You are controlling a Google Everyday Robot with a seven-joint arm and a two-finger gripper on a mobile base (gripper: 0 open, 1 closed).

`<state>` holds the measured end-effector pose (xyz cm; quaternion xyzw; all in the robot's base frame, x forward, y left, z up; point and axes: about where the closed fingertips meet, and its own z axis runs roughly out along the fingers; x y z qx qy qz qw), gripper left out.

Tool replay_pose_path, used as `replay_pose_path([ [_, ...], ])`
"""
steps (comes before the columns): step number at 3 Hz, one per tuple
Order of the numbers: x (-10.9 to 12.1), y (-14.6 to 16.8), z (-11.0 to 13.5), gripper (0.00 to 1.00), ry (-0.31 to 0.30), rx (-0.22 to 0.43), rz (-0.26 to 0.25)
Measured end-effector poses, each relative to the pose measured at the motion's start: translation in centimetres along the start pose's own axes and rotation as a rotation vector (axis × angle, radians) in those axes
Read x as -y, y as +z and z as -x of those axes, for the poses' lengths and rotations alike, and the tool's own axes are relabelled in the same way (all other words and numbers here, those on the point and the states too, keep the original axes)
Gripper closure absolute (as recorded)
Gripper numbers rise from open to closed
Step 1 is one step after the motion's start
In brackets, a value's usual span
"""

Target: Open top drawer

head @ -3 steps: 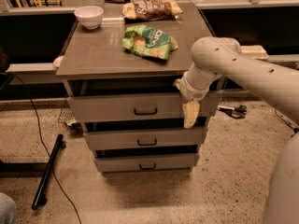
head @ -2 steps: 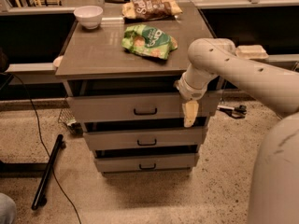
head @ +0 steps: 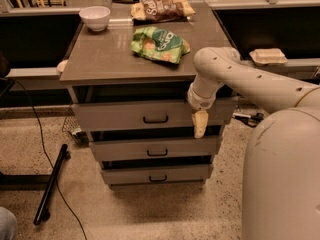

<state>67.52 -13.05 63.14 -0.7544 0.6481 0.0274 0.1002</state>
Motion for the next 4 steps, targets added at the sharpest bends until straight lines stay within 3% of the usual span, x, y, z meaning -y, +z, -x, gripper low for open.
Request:
replay_pose_path([
  [1, -0.3, 0.3, 0.0, 0.18, 0.007, 0.001, 0.023],
  [2, -1.3, -0.3, 0.0, 0.43, 0.026, -0.013, 0.057],
  [4, -2.5, -1.5, 0.6, 0.87, 0.053, -0.017, 0.072],
])
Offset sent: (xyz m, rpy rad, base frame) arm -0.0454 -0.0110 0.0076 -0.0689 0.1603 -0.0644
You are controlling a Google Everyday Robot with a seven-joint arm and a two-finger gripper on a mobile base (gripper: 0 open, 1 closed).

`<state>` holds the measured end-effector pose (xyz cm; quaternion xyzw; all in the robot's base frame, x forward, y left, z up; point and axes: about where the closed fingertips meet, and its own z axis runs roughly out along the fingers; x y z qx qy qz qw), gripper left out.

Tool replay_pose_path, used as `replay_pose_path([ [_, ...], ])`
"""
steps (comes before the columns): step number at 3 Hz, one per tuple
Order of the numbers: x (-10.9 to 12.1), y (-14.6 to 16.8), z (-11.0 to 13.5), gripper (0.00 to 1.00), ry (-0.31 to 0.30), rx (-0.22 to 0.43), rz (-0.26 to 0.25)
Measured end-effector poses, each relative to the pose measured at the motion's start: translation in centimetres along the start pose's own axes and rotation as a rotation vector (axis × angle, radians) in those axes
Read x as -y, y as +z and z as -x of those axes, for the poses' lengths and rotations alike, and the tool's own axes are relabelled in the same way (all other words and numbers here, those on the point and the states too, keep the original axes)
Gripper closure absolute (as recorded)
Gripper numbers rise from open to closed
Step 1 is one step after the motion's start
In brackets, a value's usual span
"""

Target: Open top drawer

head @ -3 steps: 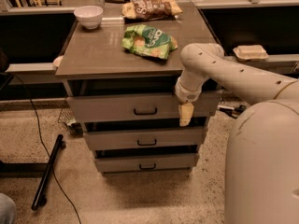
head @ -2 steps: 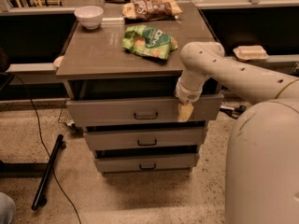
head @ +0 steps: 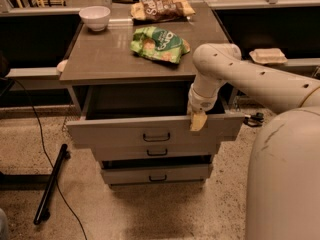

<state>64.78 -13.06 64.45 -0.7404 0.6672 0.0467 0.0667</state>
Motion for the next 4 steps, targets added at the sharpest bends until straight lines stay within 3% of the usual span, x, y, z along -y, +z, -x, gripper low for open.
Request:
replay_pose_path([
  [1, 0.00, 0.01, 0.00, 0.87, 0.000, 0.000, 0.000],
  [4, -0.01, 0.02, 0.00, 0.16, 0.000, 0.000, 0.000],
])
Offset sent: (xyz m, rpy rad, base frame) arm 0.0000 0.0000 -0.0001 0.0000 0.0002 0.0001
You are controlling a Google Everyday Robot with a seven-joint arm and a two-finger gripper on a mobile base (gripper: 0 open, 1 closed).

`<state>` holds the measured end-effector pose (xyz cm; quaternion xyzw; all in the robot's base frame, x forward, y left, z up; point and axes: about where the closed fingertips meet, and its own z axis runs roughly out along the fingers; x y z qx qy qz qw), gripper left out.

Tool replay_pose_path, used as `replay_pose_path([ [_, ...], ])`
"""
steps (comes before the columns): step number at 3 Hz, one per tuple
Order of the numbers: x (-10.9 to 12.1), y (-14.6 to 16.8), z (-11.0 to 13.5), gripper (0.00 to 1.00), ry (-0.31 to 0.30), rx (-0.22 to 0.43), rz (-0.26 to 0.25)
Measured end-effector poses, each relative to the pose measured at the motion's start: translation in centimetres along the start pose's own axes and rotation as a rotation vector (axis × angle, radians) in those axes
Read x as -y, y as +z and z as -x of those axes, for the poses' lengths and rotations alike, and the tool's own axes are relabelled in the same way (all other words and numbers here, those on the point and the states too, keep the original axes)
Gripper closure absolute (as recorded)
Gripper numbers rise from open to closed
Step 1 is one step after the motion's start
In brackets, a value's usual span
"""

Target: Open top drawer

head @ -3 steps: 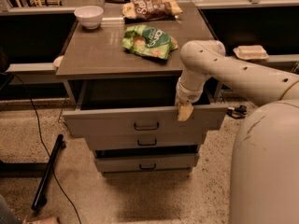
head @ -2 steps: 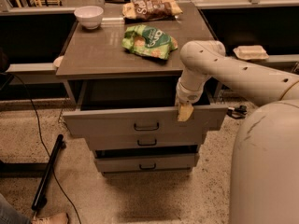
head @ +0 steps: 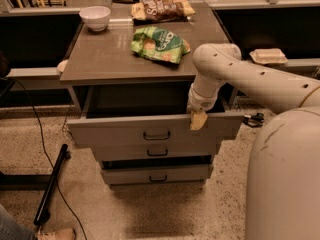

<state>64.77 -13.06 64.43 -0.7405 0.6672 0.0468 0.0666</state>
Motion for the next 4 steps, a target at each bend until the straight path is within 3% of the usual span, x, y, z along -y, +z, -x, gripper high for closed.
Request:
replay_pose_path([
  [1, 0.0, 0.0, 0.0, 0.00, 0.000, 0.000, 0.000],
  [4, -3.6, 0.4, -0.5, 0.00, -0.005, -0.017, 0.116],
])
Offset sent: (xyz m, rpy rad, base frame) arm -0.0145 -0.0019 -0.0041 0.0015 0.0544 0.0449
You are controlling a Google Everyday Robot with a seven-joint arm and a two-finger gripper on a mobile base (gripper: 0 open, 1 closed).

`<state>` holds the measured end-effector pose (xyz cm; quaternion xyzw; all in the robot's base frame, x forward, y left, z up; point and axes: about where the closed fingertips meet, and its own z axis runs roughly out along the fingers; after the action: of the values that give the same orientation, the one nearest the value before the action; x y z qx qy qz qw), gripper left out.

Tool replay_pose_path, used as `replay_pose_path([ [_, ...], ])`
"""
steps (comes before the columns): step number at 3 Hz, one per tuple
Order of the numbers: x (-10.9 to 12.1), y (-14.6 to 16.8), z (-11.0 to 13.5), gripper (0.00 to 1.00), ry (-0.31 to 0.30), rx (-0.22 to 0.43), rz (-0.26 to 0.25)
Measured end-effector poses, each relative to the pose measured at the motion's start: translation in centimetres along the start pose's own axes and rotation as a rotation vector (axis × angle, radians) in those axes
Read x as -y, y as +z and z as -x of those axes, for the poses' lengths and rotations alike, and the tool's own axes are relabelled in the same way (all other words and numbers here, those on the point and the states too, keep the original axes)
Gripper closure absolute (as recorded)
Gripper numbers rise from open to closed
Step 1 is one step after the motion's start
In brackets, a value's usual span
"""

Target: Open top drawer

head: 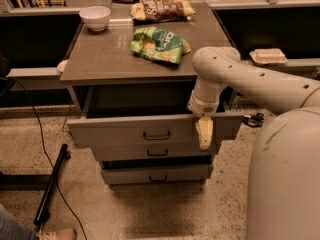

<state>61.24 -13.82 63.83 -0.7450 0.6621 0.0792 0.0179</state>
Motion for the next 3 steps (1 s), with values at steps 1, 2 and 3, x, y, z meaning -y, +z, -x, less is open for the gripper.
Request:
replay_pose_path([
  [1, -2.0, -0.3, -0.4, 0.00, 0.016, -0.003, 0.023],
  [2, -4.4, -1.0, -0.7, 0.18, 0.036, -0.007, 0.019],
  [3, -5.9, -1.2, -1.0, 0.41, 0.049, -0.003, 0.017],
])
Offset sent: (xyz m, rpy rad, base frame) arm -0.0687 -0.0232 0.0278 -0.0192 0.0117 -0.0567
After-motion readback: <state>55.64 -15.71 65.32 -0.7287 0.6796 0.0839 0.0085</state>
